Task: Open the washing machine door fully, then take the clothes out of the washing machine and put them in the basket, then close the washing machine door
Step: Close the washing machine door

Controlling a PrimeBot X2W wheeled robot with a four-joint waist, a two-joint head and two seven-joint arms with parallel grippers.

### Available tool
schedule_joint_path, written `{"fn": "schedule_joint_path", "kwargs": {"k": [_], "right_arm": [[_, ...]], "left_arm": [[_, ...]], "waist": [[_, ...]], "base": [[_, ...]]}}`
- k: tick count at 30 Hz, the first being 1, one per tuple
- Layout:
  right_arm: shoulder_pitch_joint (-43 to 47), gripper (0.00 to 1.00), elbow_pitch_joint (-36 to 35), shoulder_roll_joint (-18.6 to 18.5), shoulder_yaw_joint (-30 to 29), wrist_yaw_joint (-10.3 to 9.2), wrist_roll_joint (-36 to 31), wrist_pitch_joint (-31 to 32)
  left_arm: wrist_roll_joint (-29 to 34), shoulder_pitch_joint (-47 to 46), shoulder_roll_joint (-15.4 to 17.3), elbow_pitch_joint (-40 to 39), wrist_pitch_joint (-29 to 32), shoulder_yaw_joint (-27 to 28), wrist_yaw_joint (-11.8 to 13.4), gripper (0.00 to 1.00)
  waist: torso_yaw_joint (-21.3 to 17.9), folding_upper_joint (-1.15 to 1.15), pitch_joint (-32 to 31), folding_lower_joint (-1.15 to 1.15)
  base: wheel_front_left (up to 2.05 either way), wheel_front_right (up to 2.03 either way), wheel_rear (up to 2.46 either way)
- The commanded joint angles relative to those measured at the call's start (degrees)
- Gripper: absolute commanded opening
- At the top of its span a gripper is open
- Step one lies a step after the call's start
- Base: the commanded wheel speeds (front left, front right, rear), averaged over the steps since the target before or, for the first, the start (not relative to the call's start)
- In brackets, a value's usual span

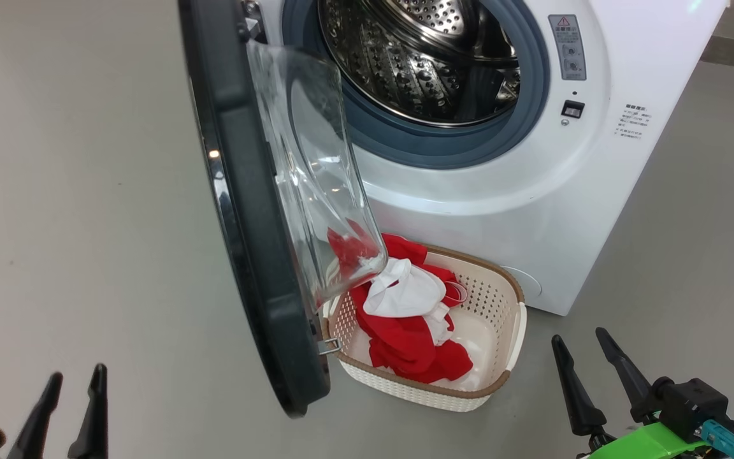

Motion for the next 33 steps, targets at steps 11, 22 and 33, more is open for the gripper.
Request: {"fn": "schedule_joint_path", "kwargs": {"k": [11,22,33], "right_arm": [[-0.84,1.0,-2.27,-0.14,0.58,0.36,-0.29,-0.38],[-0.25,1.0,-1.37,0.24,0.73,0.36,-0.21,-0.38],[-0.18,1.0,-1.26,0.29,0.93,0.36,-0.2,-0.38]], "left_arm": [[22.25,2.29,-9.3,-8.44,-0.69,11.97,-0.32,1.0],[23.2,3.37,-11.03,-6.57,-0.7,12.72,-0.32,1.0],[17.98,2.0,-10.1,-8.73,-0.7,10.57,-0.32,0.84]], "waist": [[-0.56,0.0,-0.1,0.0],[-0.72,0.0,-0.44,0.0],[-0.94,0.0,-0.61,0.0]], "base": [[0.0,0.0,0.0],[0.0,0.0,0.0],[0.0,0.0,0.0]]}}
